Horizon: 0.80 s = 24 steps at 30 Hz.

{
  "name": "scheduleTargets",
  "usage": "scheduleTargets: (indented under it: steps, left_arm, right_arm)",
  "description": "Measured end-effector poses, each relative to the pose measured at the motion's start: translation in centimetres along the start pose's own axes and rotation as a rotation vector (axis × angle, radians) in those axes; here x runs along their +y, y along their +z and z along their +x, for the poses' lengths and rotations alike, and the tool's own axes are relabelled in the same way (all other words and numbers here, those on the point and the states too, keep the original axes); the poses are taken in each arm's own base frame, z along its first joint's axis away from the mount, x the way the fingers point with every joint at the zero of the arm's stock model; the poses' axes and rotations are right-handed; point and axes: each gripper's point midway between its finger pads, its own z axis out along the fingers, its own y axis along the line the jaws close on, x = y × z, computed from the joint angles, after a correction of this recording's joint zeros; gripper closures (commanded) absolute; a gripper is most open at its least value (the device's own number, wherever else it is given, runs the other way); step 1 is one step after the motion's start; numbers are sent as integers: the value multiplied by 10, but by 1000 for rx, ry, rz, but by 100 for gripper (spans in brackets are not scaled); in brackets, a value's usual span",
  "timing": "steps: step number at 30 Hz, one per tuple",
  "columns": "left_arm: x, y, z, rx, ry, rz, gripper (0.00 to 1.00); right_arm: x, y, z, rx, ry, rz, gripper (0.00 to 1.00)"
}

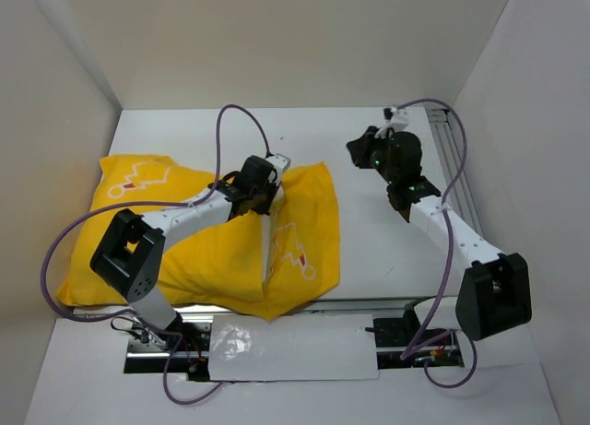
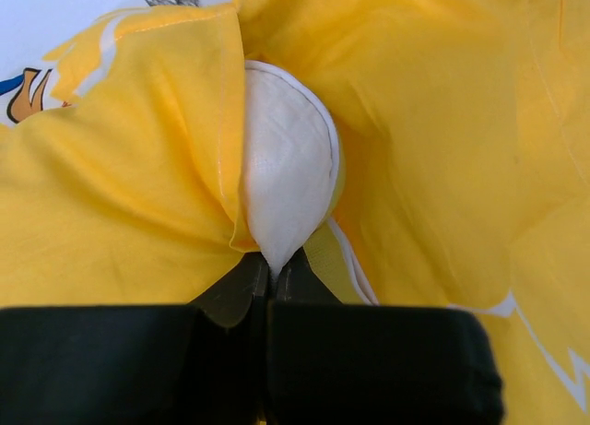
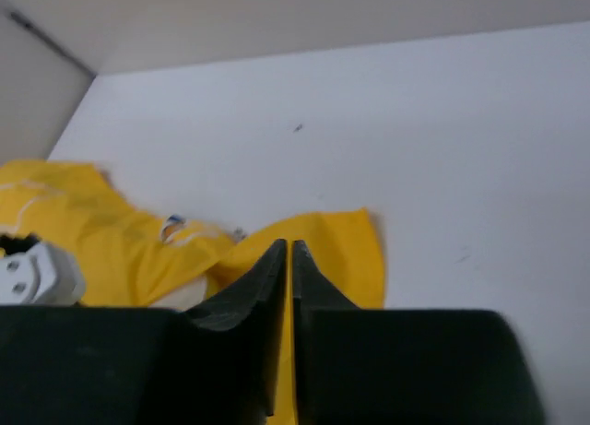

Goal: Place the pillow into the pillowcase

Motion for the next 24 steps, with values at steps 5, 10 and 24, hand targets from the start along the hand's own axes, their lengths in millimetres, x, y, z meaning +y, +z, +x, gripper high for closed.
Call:
scheduleTargets:
  steps: [5, 10, 24]
  left_arm:
    - [4, -2, -9, -10, -40, -18, 100]
    - [4, -5, -8, -14, -62, -17, 100]
    - [3, -7, -9, -18, -92, -17, 100]
  right_arm:
    - [45, 14, 82, 274, -81, -181, 42]
    - [76, 8, 165, 524, -105, -310, 26]
    - [94, 12, 248, 747, -91, -325, 29]
